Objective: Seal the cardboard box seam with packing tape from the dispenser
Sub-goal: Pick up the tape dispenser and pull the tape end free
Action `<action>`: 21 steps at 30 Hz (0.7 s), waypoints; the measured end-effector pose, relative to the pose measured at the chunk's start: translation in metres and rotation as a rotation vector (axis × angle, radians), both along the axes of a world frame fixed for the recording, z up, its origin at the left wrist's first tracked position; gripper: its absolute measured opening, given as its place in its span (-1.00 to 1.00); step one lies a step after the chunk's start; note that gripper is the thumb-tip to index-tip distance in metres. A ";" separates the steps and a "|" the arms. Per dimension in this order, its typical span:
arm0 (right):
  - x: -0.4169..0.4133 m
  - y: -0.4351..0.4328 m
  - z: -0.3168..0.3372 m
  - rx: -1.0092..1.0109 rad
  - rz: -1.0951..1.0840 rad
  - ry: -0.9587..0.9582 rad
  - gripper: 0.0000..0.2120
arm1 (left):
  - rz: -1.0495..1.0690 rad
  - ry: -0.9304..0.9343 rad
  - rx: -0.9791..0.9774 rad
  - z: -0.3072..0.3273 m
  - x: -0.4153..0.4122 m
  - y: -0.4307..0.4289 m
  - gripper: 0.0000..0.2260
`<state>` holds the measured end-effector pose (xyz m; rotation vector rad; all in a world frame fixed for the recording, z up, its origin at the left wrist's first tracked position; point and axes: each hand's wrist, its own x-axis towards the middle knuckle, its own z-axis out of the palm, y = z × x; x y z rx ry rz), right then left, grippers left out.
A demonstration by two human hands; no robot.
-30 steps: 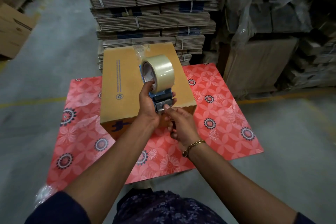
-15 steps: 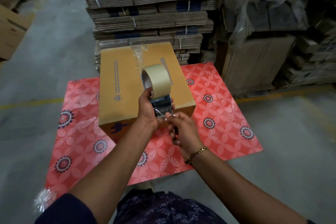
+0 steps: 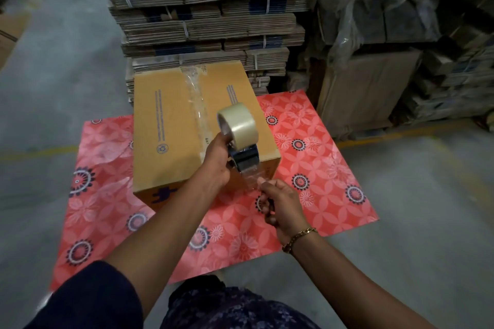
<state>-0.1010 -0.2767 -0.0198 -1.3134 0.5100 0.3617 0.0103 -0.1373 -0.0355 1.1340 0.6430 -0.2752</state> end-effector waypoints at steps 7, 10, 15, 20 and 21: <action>0.034 -0.003 -0.014 0.019 -0.062 0.015 -0.75 | -0.148 -0.125 0.238 0.007 0.050 -0.003 -0.76; 0.044 -0.003 -0.020 0.009 -0.079 0.043 -0.73 | -0.218 -0.195 0.505 -0.009 0.061 0.000 -0.83; 0.048 0.002 -0.030 -0.022 -0.075 0.094 -0.77 | -0.383 -0.298 0.866 -0.030 0.071 0.016 -0.74; 0.052 0.008 -0.036 -0.029 -0.057 0.093 -0.79 | -0.447 -0.295 1.342 -0.052 0.066 0.029 -0.61; 0.052 0.007 -0.038 -0.030 -0.054 0.096 -0.80 | -0.428 -0.315 1.362 -0.054 0.065 0.030 -0.56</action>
